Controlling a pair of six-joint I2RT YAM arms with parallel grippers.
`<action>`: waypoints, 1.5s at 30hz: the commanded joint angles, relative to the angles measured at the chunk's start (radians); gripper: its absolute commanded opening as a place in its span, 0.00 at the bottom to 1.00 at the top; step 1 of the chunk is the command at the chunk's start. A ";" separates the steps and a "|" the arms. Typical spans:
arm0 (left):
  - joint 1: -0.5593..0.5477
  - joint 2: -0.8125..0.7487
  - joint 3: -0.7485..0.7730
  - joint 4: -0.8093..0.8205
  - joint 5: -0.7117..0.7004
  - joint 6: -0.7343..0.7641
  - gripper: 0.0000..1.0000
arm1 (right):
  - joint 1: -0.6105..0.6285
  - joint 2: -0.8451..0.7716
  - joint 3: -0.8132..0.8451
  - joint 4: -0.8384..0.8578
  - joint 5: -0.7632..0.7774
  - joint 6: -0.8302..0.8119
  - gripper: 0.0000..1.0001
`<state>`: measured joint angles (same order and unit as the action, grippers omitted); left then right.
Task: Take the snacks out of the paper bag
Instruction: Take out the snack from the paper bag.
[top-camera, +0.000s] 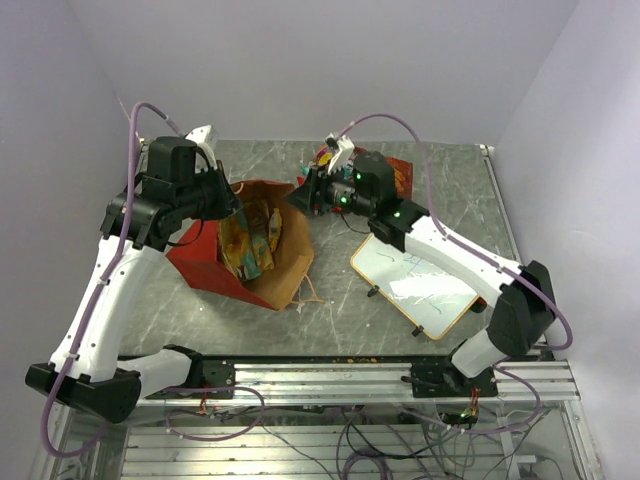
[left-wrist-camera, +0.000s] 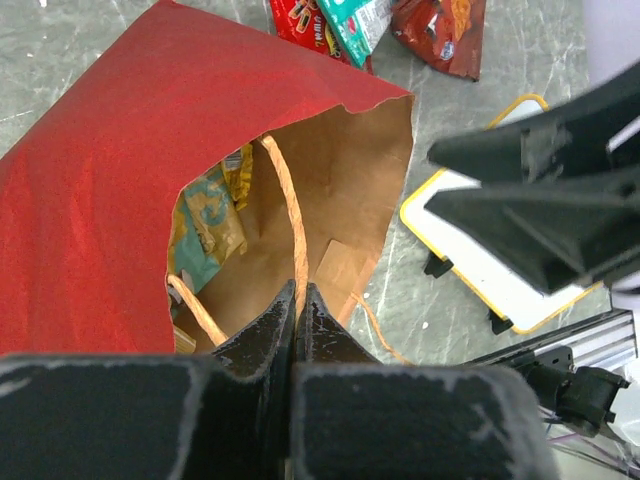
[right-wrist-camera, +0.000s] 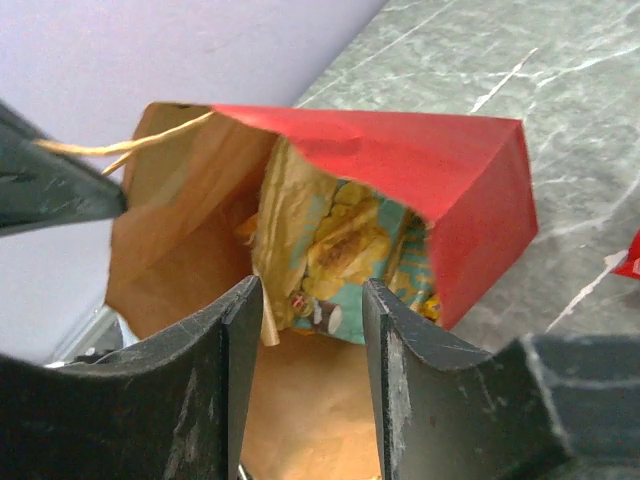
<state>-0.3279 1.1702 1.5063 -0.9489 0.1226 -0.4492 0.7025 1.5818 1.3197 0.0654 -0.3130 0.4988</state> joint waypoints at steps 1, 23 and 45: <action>0.003 -0.016 0.014 0.034 0.016 -0.044 0.07 | 0.078 -0.041 -0.035 0.019 0.140 -0.023 0.43; 0.003 -0.001 0.043 -0.019 0.103 -0.214 0.07 | 0.383 0.214 0.011 0.238 0.436 0.037 0.56; 0.003 0.012 0.107 -0.109 0.090 -0.149 0.07 | 0.448 0.560 0.315 0.213 0.708 0.073 0.71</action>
<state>-0.3244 1.1893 1.5669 -1.0363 0.1932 -0.6182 1.1213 2.0792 1.5063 0.4110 0.2634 0.5838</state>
